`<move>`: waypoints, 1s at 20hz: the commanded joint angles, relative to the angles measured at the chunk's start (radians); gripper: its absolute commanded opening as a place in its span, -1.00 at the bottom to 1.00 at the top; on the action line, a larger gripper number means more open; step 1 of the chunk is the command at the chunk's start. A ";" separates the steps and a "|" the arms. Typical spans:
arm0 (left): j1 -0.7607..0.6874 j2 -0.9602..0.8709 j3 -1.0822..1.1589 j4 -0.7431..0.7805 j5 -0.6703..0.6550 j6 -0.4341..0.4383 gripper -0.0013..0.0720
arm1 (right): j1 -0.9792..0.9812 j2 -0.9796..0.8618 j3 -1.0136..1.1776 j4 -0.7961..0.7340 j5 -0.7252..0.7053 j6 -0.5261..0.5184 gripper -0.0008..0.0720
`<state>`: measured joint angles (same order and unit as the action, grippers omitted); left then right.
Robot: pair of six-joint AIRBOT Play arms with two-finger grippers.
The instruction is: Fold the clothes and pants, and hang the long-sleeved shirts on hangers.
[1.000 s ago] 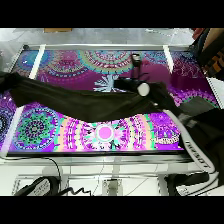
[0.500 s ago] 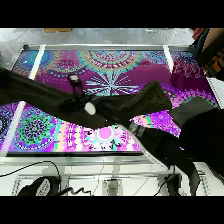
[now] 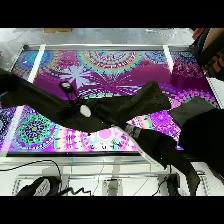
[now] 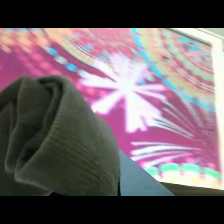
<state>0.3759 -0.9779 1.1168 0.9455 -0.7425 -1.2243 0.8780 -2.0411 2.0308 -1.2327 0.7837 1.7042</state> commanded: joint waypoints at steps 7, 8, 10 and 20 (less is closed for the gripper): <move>-0.480 -0.340 -0.001 -0.199 -0.050 0.129 -0.92 | -0.433 0.114 0.002 -0.099 0.395 -0.023 -0.88; -0.547 -0.375 -0.001 -0.199 -0.040 0.129 -0.91 | -0.469 0.122 0.002 -0.100 0.413 -0.023 -0.88; -0.669 -0.441 -0.001 -0.199 -0.013 0.129 -0.87 | -0.528 0.130 0.000 -0.098 0.448 -0.023 -0.88; -0.577 -0.347 0.000 -0.015 -0.124 0.121 0.90 | -0.590 0.131 0.000 -0.100 0.503 -0.075 -0.88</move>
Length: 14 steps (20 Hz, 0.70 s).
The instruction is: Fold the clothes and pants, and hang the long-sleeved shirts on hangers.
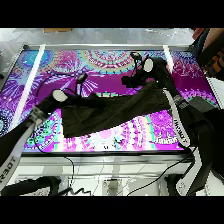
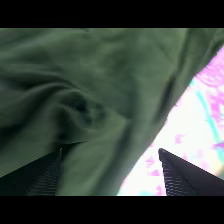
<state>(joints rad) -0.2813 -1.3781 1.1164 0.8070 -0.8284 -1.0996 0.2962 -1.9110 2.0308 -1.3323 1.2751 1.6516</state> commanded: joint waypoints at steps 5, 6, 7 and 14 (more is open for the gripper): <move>0.421 0.112 0.000 0.248 -0.226 -0.026 0.69 | -0.008 0.001 0.000 0.003 0.015 -0.023 -0.88; 0.486 0.108 -0.009 0.248 -0.260 -0.007 0.69 | -0.008 0.001 0.000 0.006 0.016 -0.023 -0.88; 0.537 0.102 -0.028 0.248 -0.283 0.018 0.69 | -0.008 0.001 0.000 0.014 0.016 -0.023 -0.88; 0.659 -0.058 -0.182 -0.006 -0.280 0.192 0.73 | -0.001 0.001 0.000 0.029 0.018 -0.024 -0.88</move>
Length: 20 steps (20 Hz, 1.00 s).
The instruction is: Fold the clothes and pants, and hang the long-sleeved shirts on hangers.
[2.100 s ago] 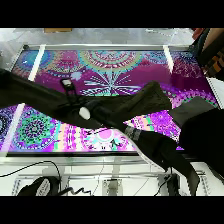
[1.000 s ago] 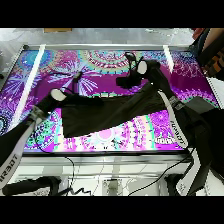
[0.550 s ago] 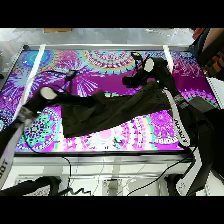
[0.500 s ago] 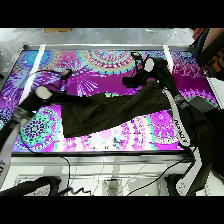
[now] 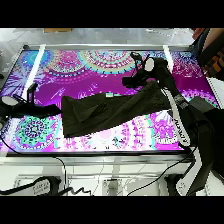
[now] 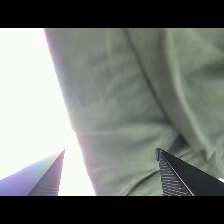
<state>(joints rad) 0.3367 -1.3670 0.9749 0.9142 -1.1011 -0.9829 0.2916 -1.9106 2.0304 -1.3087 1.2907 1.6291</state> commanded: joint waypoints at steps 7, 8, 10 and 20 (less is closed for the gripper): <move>0.019 -0.282 -0.041 -0.339 0.012 0.190 0.77 | 0.004 0.000 0.000 0.015 0.010 -0.001 -0.88; 0.004 -0.290 -0.041 -0.340 0.027 0.188 0.77 | 0.004 0.000 0.000 0.016 0.009 -0.001 -0.88; -0.031 -0.294 -0.041 -0.340 0.051 0.188 0.49 | 0.004 0.000 0.000 0.018 0.009 -0.001 -0.88; -0.083 -0.162 0.072 -0.112 -0.049 -0.026 -0.92 | 0.004 0.019 0.000 0.019 0.086 -0.106 -0.88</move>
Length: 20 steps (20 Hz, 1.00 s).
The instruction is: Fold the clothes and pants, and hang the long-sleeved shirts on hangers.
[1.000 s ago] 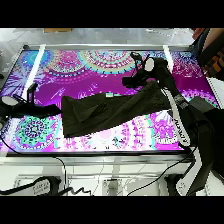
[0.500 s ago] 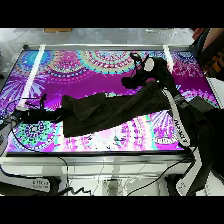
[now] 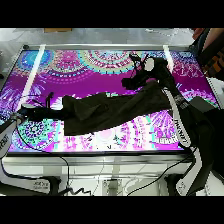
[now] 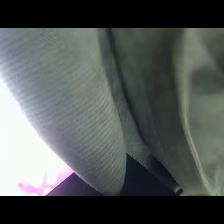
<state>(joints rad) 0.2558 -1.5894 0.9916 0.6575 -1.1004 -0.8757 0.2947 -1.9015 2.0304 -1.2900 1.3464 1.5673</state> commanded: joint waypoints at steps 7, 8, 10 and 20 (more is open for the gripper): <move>-0.013 0.283 0.402 0.481 -0.367 -0.432 -0.93 | 0.001 0.024 0.000 0.029 0.031 -0.044 -0.88; -0.022 0.303 0.447 0.512 -0.403 -0.451 -0.93 | 0.001 0.024 0.000 0.045 0.031 -0.044 -0.88; -0.050 0.335 0.540 0.584 -0.482 -0.473 -0.93 | 0.001 0.024 0.000 0.072 0.031 -0.044 -0.88; -0.265 0.359 0.653 1.063 -0.630 -0.534 -0.93 | 0.001 0.024 0.000 0.109 0.076 -0.122 -0.88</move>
<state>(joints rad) 0.0479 -1.2362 1.6321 1.5784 -1.6886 -1.3998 0.2958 -1.8774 2.0308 -1.1885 1.4200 1.4609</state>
